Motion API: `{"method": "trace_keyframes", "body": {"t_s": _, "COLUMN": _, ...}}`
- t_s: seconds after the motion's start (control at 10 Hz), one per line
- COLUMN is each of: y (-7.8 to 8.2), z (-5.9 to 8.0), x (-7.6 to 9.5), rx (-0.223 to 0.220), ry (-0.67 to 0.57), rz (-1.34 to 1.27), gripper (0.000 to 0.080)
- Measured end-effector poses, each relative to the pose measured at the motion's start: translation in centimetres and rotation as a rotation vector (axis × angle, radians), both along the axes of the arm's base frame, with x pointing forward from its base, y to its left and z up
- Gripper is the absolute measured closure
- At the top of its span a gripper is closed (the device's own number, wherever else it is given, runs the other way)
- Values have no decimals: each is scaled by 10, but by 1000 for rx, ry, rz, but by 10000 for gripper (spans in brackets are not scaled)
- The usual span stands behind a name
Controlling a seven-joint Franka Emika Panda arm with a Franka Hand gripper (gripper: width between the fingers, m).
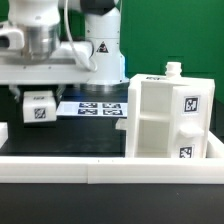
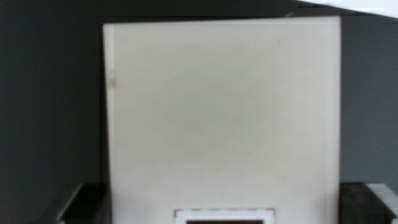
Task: Assemble cabinet
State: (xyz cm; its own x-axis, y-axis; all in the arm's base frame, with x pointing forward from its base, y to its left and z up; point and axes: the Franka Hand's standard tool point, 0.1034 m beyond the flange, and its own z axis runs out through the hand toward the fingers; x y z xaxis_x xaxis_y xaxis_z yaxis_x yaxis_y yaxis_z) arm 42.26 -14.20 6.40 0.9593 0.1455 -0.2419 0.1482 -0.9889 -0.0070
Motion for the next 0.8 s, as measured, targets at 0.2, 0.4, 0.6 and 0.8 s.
{"method": "trace_keyframes", "body": {"t_s": 0.2, "y": 26, "z": 33, "x": 9, "rx": 12, "ry": 8, "rz": -38, "gripper": 240}}
{"method": "trace_keyframes", "body": {"t_s": 0.4, "y": 65, "z": 75, "x": 30, "rx": 3, "ry": 11, "rz": -93, "gripper": 240}}
{"method": "trace_keyframes", "body": {"t_s": 0.6, "y": 101, "z": 108, "x": 67, "rx": -39, "ry": 38, "rz": -166, "gripper": 239}}
{"method": "trace_keyframes", "body": {"t_s": 0.8, "y": 113, "z": 118, "x": 94, "rx": -56, "ry": 31, "rz": -160, "gripper": 240}}
